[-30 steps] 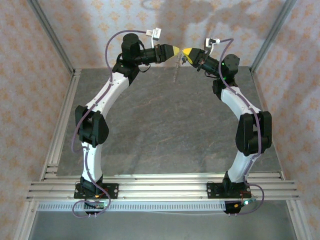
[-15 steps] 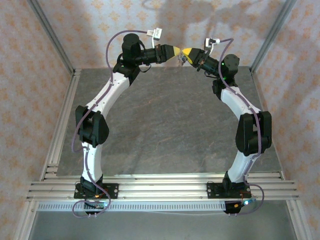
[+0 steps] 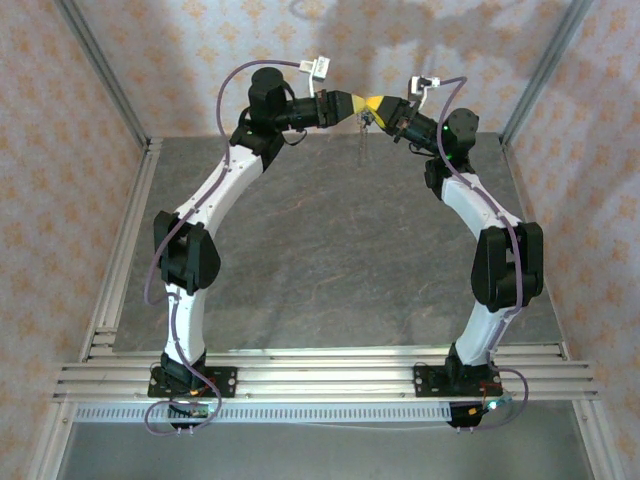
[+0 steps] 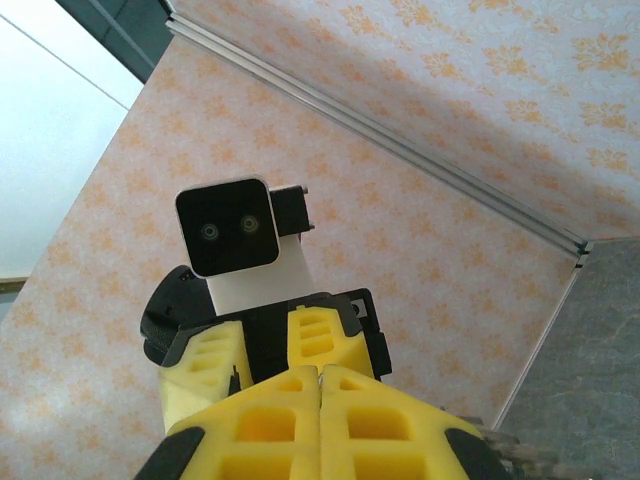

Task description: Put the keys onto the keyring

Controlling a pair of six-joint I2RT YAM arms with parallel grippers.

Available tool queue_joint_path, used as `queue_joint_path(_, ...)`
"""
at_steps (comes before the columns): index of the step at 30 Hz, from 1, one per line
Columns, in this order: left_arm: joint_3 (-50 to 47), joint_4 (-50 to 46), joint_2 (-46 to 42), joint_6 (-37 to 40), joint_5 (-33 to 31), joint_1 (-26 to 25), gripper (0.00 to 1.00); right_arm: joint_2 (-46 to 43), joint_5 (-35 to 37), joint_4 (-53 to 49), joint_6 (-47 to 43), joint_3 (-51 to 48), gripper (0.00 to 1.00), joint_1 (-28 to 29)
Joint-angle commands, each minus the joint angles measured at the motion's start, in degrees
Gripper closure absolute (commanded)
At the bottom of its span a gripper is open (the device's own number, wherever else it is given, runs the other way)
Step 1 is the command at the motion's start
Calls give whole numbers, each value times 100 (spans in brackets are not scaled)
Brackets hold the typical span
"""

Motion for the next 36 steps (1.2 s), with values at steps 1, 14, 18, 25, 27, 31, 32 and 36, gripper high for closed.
queue_joint_path(1, 184, 41, 63, 123, 89, -38, 78, -41, 40, 370, -35, 157, 100, 60)
queue_joint_path(14, -292, 263, -310, 37, -527, 315, 49, -225, 121, 117, -317, -24, 100, 41)
queue_joint_path(18, -274, 371, -248, -79, -495, 290, 49, -216, 115, 215, -225, -2, 100, 47)
queue_joint_path(25, -37, 280, -101, -72, -369, 142, 52, -215, 108, 224, -211, 47, 100, 73)
queue_joint_path(27, 11, 271, -72, -71, -350, 106, 54, -216, 106, 224, -207, 51, 100, 72)
queue_joint_path(31, 92, 263, -28, -52, -252, 29, 59, -216, 117, 216, -217, 41, 100, 72)
queue_joint_path(32, 103, 245, -28, -47, -231, 9, 61, -210, 120, 215, -220, 41, 100, 73)
queue_joint_path(36, 78, 169, -53, 34, -187, -27, 66, -199, 124, 215, -232, 33, 100, 73)
